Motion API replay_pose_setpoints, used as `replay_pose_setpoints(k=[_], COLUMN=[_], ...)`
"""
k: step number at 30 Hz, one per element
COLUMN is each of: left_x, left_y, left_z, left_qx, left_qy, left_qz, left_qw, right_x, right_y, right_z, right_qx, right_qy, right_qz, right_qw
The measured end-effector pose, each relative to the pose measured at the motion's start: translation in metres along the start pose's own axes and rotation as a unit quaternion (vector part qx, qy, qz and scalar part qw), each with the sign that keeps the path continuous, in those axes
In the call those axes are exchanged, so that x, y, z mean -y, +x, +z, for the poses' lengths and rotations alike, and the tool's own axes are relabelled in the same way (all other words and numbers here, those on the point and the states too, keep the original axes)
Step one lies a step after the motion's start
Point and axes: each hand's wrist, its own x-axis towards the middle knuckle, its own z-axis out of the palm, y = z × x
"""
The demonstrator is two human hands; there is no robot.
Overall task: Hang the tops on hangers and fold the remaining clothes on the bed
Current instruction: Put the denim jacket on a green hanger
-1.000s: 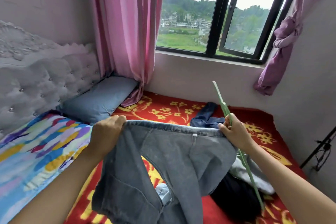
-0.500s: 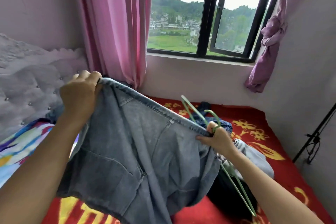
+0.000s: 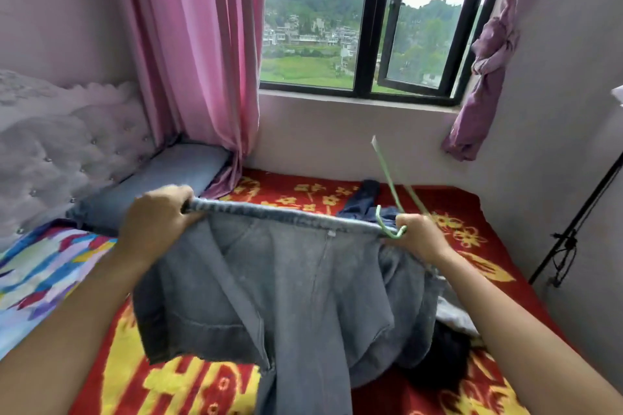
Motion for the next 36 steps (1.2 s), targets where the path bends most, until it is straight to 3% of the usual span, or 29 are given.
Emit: replay_pose_setpoints(k=[2, 5, 8, 11, 13, 16, 22, 24, 28, 30, 34, 36], left_x=[0.002, -0.006, -0.009, -0.006, -0.011, -0.022, -0.009, -0.006, 0.002, 0.000, -0.015, -0.036], left_y=[-0.008, -0.019, -0.027, -0.030, -0.030, -0.029, -0.033, -0.032, -0.035, -0.037, -0.036, -0.038], left_z=[0.017, 0.043, 0.061, 0.068, 0.066, 0.060, 0.062, 0.062, 0.063, 0.062, 0.060, 0.063], left_qx=[0.112, 0.239, 0.296, 0.303, 0.288, 0.214, 0.040, 0.021, 0.000, -0.007, -0.064, -0.096], left_qy=[-0.052, -0.168, -0.188, -0.108, -0.030, 0.072, 0.020, 0.018, 0.038, 0.050, 0.053, 0.025], left_qz=[-0.014, -0.070, -0.101, -0.097, -0.071, -0.047, -0.061, -0.072, -0.092, -0.072, -0.019, 0.014], left_qw=[0.992, 0.954, 0.931, 0.942, 0.955, 0.973, 0.997, 0.997, 0.995, 0.996, 0.996, 0.995], right_x=[-0.012, -0.024, -0.016, -0.002, 0.008, 0.019, 0.036, 0.034, 0.025, 0.027, 0.043, 0.063], right_y=[-0.004, -0.016, -0.026, -0.035, -0.045, -0.058, -0.068, -0.068, -0.069, -0.072, -0.079, -0.084], right_z=[0.018, 0.034, 0.029, 0.017, 0.009, -0.003, -0.009, -0.011, -0.017, -0.014, 0.009, 0.024], right_qx=[0.083, 0.100, 0.091, 0.138, 0.176, 0.203, 0.232, 0.229, 0.257, 0.278, 0.275, 0.251], right_qy=[0.073, 0.203, 0.225, 0.243, 0.233, 0.308, 0.446, 0.474, 0.559, 0.542, 0.422, 0.421], right_qz=[0.052, 0.134, 0.128, 0.077, 0.024, -0.006, 0.063, 0.044, 0.025, 0.042, 0.082, 0.105], right_qw=[0.993, 0.965, 0.962, 0.957, 0.956, 0.929, 0.862, 0.849, 0.788, 0.792, 0.860, 0.865])
